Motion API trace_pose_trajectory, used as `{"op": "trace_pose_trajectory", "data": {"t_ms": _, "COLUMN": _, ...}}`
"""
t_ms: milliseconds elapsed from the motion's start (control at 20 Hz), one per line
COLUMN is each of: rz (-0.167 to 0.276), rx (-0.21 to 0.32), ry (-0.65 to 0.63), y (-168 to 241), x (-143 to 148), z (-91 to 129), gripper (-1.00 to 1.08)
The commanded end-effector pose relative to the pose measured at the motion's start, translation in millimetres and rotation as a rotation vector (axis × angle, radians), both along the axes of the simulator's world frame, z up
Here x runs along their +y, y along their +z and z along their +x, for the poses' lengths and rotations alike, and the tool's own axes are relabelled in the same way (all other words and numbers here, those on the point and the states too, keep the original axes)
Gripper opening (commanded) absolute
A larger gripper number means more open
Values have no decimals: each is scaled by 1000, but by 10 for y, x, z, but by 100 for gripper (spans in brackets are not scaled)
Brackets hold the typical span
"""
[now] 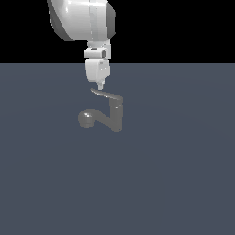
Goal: Turn on the faucet by rotating a designated handle.
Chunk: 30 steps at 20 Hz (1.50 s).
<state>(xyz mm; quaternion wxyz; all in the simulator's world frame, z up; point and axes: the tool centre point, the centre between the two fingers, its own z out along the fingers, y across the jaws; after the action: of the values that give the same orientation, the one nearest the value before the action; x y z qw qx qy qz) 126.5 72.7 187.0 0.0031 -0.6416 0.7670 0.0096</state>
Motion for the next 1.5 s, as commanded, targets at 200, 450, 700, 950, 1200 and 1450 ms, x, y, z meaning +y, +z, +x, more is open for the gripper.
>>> {"op": "trace_pose_trajectory", "data": {"t_ms": 200, "rz": -18, "rx": -7, "ry": -45, "y": -128, "x": 22, "z": 63, "gripper": -100}}
{"op": "trace_pose_trajectory", "data": {"t_ms": 450, "rz": -19, "rx": -7, "ry": -48, "y": -135, "x": 23, "z": 66, "gripper": -100}}
{"op": "trace_pose_trajectory", "data": {"t_ms": 700, "rz": -19, "rx": -6, "ry": -46, "y": -136, "x": 64, "z": -29, "gripper": -100}}
{"op": "trace_pose_trajectory", "data": {"t_ms": 950, "rz": -19, "rx": -6, "ry": -46, "y": -137, "x": 115, "z": -148, "gripper": -100}}
{"op": "trace_pose_trajectory", "data": {"t_ms": 1200, "rz": -19, "rx": -6, "ry": -46, "y": -138, "x": 168, "z": -271, "gripper": -100}}
{"op": "trace_pose_trajectory", "data": {"t_ms": 1450, "rz": -19, "rx": -7, "ry": -47, "y": -136, "x": 219, "z": -397, "gripper": -100}}
